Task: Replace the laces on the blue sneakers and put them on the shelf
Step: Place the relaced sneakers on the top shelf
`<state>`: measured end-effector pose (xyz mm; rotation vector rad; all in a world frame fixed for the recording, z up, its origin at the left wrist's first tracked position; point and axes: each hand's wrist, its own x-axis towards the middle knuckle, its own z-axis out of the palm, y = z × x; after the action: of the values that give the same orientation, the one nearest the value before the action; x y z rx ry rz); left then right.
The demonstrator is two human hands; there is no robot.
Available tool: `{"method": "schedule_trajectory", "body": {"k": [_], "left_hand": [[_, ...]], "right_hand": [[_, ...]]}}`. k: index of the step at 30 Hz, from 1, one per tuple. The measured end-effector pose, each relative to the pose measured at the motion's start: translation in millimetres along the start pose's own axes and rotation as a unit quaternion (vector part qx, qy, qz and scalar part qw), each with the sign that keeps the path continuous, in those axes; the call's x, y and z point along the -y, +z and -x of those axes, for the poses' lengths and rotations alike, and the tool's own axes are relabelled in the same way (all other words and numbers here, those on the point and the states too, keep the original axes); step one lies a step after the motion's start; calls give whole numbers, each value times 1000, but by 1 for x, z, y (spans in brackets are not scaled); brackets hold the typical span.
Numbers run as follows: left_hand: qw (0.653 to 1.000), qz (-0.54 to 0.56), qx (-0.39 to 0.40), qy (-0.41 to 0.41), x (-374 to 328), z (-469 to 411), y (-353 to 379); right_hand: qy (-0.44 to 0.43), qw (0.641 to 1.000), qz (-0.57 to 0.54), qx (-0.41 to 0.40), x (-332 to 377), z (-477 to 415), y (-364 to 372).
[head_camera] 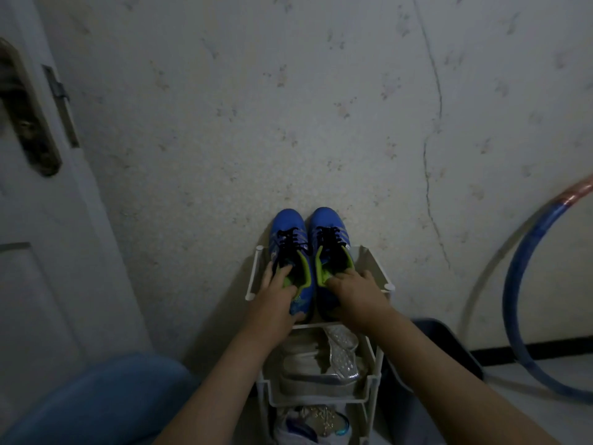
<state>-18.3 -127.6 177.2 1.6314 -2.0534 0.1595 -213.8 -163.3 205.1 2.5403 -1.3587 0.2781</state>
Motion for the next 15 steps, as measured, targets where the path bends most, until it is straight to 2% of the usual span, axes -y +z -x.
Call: {"method": "schedule_trajectory", "body": {"k": [7,12,15], "left_hand": [[1000,5,-29,2,-12,3,1],[999,19,13,-49,-20,10,10],[997,8,40,-66,-23,10,11]], "right_hand": [[-6,1000,-7,8,-6,4,3],[10,990,-120,-72,-1,14,20],[20,984,-151,-91,3,17,23]]}}
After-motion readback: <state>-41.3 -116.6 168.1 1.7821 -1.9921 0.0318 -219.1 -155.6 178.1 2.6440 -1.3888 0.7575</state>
